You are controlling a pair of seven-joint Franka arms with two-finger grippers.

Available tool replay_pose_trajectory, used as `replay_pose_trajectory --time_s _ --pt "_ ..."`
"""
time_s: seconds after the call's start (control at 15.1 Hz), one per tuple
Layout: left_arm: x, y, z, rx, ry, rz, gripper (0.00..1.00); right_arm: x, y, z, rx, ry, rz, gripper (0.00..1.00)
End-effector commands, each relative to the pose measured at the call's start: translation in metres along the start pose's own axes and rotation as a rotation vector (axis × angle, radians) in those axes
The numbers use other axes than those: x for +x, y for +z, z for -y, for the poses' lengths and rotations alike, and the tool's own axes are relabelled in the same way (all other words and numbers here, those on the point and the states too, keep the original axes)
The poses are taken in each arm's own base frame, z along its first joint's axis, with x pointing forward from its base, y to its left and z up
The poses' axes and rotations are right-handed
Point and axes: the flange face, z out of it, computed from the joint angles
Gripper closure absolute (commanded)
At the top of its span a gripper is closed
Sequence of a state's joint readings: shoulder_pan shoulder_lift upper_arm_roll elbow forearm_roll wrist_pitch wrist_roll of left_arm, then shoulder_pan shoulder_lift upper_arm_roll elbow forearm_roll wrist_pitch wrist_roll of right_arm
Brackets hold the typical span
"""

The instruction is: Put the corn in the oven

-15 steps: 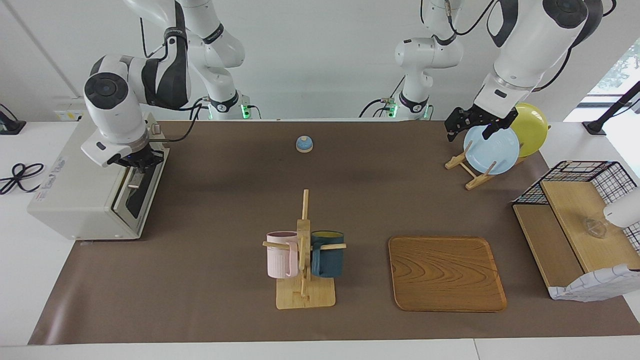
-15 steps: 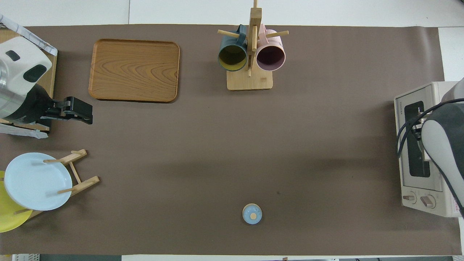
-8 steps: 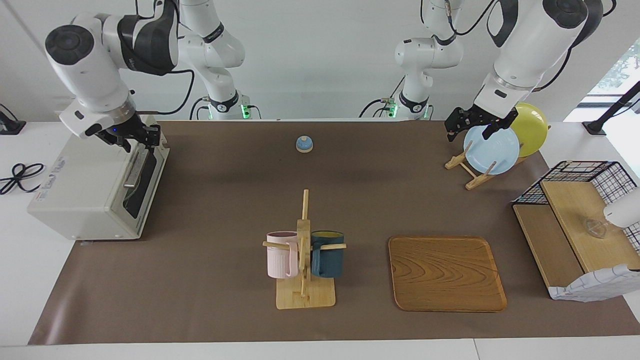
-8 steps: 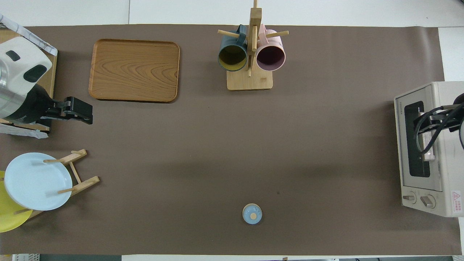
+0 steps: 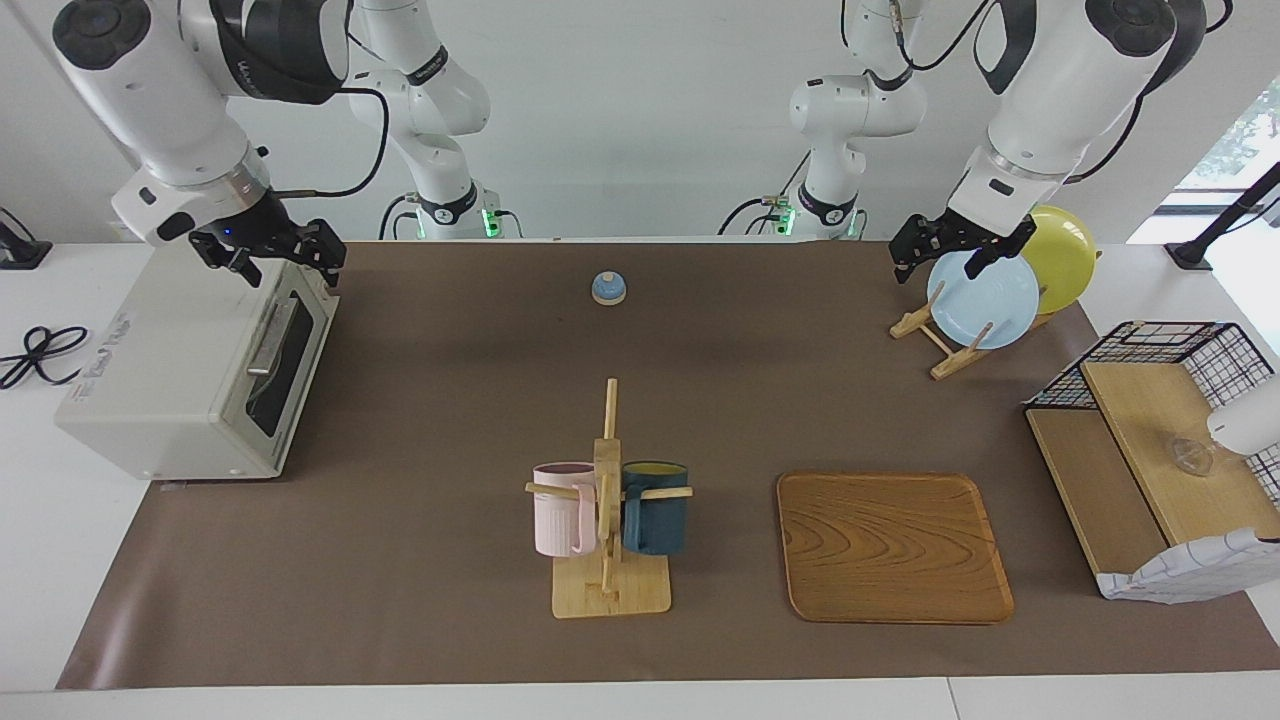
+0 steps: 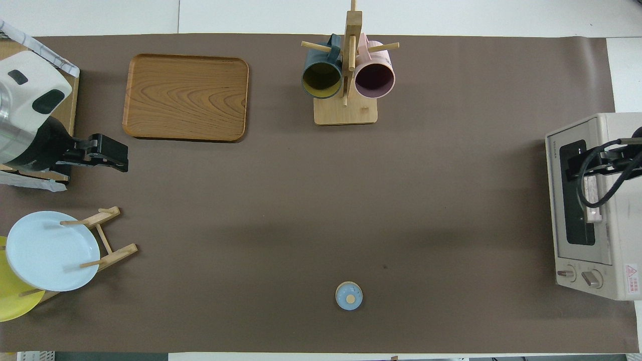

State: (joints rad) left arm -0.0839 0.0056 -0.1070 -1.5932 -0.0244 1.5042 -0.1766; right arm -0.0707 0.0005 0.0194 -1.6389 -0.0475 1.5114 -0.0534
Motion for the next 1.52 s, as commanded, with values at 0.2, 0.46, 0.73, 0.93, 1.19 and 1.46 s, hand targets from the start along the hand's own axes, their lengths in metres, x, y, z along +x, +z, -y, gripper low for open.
replay_pose_trajectory --time_s 0.2,0.46,0.73,0.93,1.19,1.46 --pt "-0.003 0.0 0.003 -0.009 -0.014 0.008 0.0 0.006 -0.005 -0.004 0.017 0.017 0.013 0.0" --pt "-0.003 0.0 0.003 -0.009 -0.014 0.008 0.0 0.004 -0.008 0.004 0.013 0.002 0.006 0.0" --pt "-0.003 0.0 0.003 -0.009 -0.014 0.008 0.0 0.005 -0.009 -0.009 0.015 0.027 -0.002 0.0" --pt "-0.003 0.0 0.003 -0.009 -0.014 0.008 0.0 0.004 -0.012 -0.009 0.017 0.031 -0.01 0.0" --pt "-0.003 0.0 0.003 -0.009 -0.014 0.008 0.0 0.0 -0.02 -0.011 0.03 0.032 -0.029 0.0" --pt "-0.003 0.0 0.003 -0.009 -0.014 0.008 0.0 -0.007 -0.031 0.0 0.045 0.016 -0.044 0.0"
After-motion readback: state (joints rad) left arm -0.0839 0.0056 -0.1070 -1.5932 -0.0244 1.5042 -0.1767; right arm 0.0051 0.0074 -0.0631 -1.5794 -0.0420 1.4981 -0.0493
